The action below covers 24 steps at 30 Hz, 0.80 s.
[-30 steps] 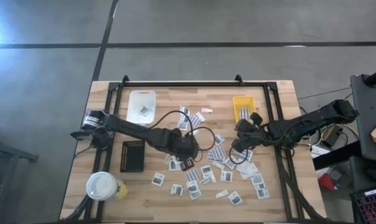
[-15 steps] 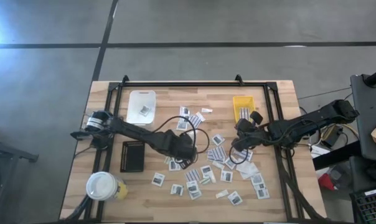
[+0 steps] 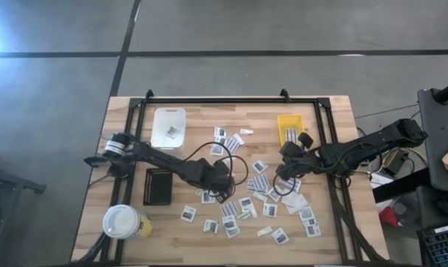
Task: Pick & Place First Aid Supplies
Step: Put the green bandage pack into the black bin
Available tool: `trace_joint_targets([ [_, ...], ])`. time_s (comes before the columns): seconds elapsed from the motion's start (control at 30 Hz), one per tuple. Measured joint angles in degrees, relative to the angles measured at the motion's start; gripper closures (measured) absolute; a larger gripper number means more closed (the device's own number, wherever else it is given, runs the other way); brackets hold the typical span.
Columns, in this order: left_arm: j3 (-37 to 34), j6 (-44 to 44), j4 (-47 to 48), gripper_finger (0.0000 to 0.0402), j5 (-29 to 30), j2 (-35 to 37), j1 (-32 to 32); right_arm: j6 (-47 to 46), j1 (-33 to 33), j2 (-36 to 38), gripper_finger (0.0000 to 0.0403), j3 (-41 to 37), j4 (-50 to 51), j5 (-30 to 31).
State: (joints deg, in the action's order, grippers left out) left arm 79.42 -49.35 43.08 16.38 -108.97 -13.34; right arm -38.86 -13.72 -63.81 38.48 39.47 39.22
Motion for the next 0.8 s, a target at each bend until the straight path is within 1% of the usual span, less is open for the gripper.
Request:
trace_joint_targets([
  [0.3,0.0,0.8,0.0,0.0321,0.1,-3.1,-0.1,-0.1,0.0,0.0,0.036,0.2,-1.1,0.0],
  [0.43,0.0,0.9,-0.1,0.0321,1.7,-3.7,-0.1,-0.1,0.0,0.0,0.036,0.2,-1.2,0.0],
  [0.8,0.0,1.7,-0.2,0.0321,2.0,-6.0,-0.1,-0.1,0.0,0.0,0.036,0.2,-1.3,0.0],
])
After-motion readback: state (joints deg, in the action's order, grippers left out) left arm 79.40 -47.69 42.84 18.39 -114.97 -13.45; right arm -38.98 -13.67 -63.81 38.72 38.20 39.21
